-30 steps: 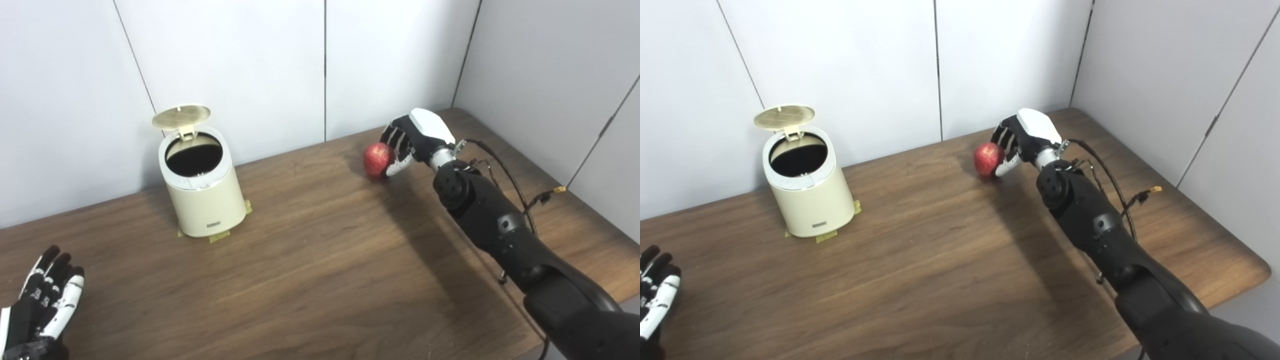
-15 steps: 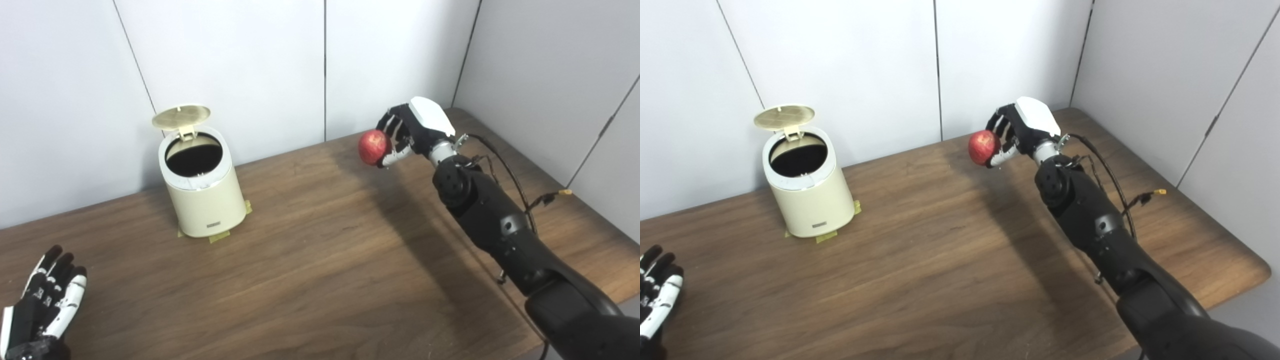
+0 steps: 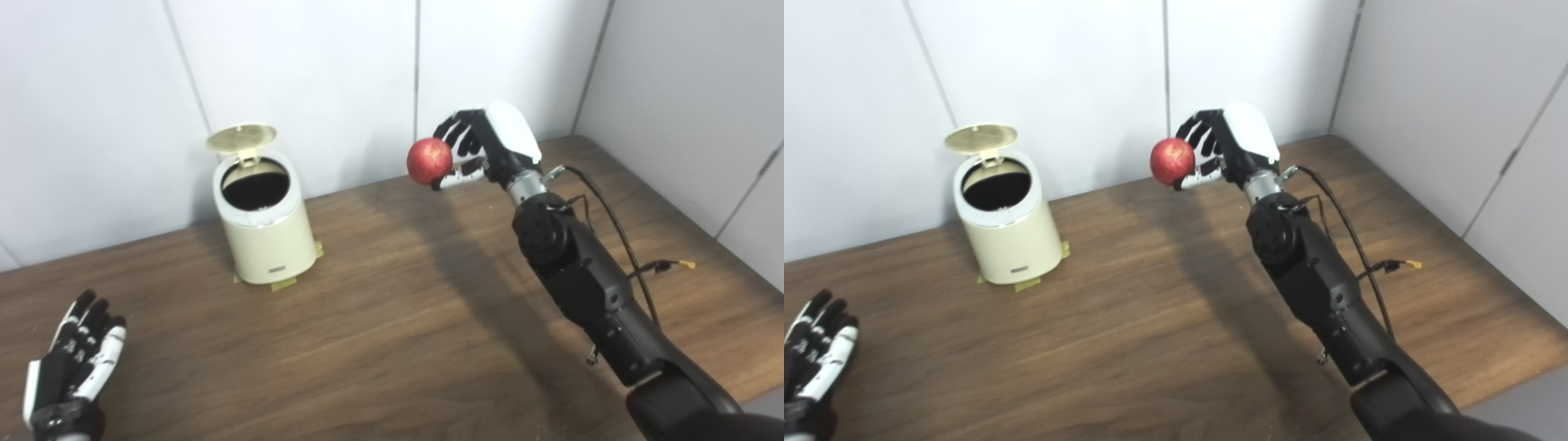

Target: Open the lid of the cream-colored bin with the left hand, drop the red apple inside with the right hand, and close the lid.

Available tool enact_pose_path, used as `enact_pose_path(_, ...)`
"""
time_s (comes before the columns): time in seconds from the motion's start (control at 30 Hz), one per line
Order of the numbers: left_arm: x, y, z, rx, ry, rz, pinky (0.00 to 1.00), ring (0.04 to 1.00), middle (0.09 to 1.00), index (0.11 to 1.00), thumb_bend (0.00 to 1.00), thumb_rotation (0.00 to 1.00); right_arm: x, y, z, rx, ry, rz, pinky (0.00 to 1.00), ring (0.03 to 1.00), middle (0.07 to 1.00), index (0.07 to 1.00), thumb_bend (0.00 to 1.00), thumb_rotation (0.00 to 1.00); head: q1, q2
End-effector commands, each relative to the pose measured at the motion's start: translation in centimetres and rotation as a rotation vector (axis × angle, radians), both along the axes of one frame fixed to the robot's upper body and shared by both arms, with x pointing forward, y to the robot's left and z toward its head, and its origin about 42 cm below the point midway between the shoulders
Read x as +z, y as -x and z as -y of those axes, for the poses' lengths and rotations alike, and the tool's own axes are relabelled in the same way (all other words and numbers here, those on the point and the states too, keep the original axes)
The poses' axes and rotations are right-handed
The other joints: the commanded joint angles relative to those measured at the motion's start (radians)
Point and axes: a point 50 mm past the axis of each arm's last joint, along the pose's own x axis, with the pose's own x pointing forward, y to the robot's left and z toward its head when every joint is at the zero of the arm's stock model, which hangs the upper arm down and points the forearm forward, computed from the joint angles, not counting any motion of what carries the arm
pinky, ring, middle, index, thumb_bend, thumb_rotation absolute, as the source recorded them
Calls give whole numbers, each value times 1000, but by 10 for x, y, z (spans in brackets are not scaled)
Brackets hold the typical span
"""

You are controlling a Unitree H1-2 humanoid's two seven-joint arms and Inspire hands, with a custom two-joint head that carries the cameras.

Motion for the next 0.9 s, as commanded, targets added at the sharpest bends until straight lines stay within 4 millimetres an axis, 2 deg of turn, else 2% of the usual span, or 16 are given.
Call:
enact_pose_path(0.0, 16, -8, 4, -17, -16, 85, 936, 928, 910, 933, 371, 204, 40, -5, -11, 25, 18, 112, 385, 417, 491, 511, 520, 0, 13, -1)
enact_pose_path(0.17, 9, -7, 10, -20, 10, 74, 965, 938, 923, 933, 371, 218, 56, 0, -30, 107, -11, 126, 370, 410, 493, 518, 518, 0, 83, -8)
enact_pose_path(0.3, 3, -6, 17, -23, 6, 78, 914, 919, 906, 921, 422, 250, 68, -1, -44, 166, -26, 153, 359, 403, 491, 526, 517, 0, 133, -10)
enact_pose_path(0.5, -2, -3, 33, -24, 5, 78, 914, 923, 908, 921, 446, 290, 86, -1, -70, 219, -22, 172, 363, 416, 498, 504, 520, 0, 209, -17)
enact_pose_path(0.67, -3, 0, 45, -19, 0, 79, 896, 920, 902, 913, 455, 315, 95, -4, -80, 270, -28, 208, 325, 394, 493, 517, 518, 0, 244, -20)
enact_pose_path(0.87, -8, 1, 56, -12, 34, 69, 942, 937, 911, 917, 466, 323, 102, -13, -102, 316, -41, 234, 331, 394, 487, 522, 517, 0, 268, -27)
